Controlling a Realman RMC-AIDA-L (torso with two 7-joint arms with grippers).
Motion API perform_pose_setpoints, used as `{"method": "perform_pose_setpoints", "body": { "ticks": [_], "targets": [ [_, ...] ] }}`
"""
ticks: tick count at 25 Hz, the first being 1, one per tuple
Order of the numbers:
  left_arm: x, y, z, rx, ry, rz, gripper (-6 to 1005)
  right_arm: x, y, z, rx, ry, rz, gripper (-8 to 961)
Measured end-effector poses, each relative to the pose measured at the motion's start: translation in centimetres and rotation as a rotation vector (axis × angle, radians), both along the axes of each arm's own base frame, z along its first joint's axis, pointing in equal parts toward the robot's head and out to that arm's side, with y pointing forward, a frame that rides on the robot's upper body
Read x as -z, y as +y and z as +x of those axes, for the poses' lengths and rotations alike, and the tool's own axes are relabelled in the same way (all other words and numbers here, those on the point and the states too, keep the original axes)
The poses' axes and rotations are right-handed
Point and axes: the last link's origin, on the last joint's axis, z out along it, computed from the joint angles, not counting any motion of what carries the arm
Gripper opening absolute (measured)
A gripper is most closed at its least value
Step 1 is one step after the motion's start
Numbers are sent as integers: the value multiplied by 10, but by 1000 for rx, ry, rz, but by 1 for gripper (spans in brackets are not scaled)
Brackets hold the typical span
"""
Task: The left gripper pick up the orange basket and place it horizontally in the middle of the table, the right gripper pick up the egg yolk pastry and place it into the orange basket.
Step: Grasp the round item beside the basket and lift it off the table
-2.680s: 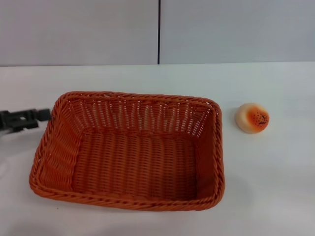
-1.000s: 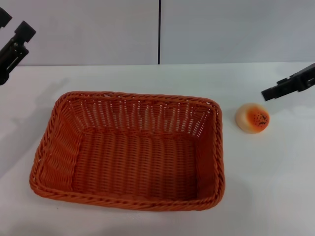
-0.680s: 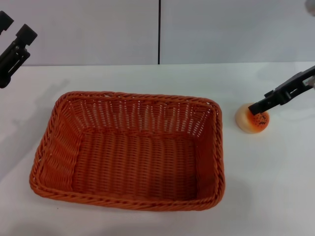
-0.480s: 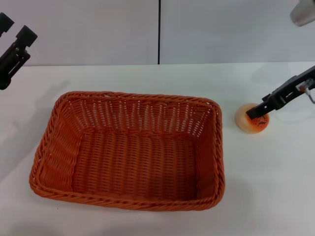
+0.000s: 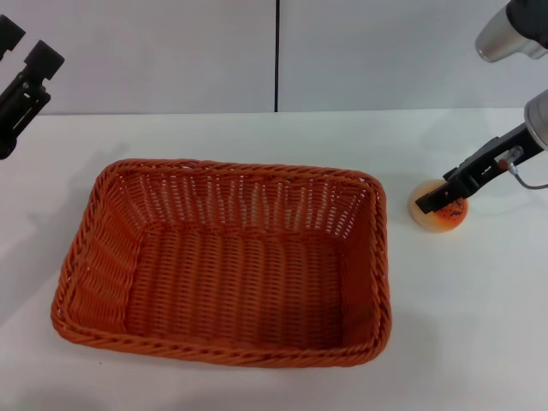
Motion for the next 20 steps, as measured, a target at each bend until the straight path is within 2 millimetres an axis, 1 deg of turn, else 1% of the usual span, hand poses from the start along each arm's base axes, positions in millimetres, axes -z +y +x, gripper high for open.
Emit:
{"method": "perform_pose_setpoints", "body": {
  "ticks": [3,7,12,18,20],
  "targets": [
    [-3,-4,3,28,-16,16,757,0,-2,2,5,-2,-6,644],
    [-5,-5,2,24,-23,30,756,-2,-2,3,2,-14,-3,626],
    [-5,-5,2,24,-22,29,756,-5,-1,5,-5,-27,11,393],
    [2,-3,3,20,-16,43,757,-14,4,0,-45,-18,88,339],
    [4,-3,3,20,-14,48,757,-19,4,-3,-58,16,130,321]
  ]
}}
